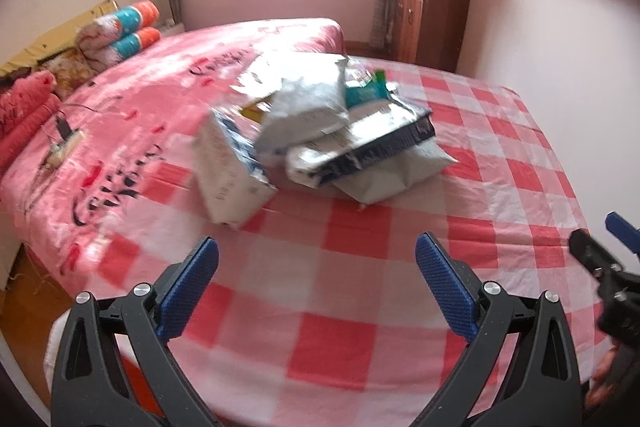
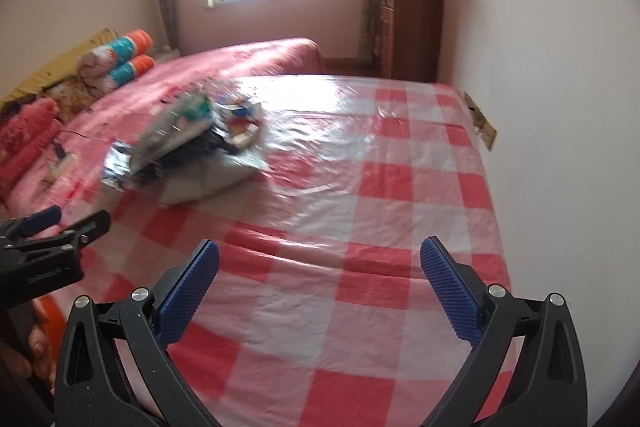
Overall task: Collect trash
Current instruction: 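Move both tools toward the pile of trash on the checked table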
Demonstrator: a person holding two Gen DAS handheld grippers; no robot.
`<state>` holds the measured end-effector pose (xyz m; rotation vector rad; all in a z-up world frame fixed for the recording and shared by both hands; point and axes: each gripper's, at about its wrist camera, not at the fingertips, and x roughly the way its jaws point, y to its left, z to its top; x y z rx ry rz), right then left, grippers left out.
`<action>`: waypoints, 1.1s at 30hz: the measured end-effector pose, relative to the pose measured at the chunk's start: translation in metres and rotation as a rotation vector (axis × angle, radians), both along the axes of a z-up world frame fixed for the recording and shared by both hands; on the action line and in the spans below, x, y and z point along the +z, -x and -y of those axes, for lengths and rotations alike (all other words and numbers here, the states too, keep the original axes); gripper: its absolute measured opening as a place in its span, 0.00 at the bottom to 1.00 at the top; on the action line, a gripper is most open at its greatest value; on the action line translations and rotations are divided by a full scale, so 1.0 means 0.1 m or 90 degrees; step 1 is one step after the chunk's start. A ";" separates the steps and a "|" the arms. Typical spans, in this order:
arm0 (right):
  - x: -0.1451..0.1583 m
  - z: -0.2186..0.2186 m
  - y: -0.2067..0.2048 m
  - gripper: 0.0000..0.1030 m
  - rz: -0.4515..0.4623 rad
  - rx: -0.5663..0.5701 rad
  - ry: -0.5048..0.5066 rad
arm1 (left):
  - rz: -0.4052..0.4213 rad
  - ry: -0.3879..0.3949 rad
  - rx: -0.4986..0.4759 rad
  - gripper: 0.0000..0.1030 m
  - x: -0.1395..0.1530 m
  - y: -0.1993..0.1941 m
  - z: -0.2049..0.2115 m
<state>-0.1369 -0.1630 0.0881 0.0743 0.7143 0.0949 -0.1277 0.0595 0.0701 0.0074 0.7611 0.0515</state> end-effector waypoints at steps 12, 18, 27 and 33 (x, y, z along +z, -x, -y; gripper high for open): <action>0.52 -0.34 0.48 0.96 0.094 0.089 0.015 | 0.089 -0.021 0.040 0.96 0.40 0.50 -0.32; 0.70 -0.45 0.70 0.96 0.133 0.113 0.020 | 0.121 -0.020 0.060 0.96 0.54 0.70 -0.45; 0.93 -0.53 1.02 0.96 0.220 0.121 0.015 | 0.143 -0.015 0.081 0.96 0.65 0.91 -0.58; 1.00 -0.55 1.14 0.96 0.235 0.118 0.023 | 0.153 -0.012 0.083 0.96 0.70 1.01 -0.61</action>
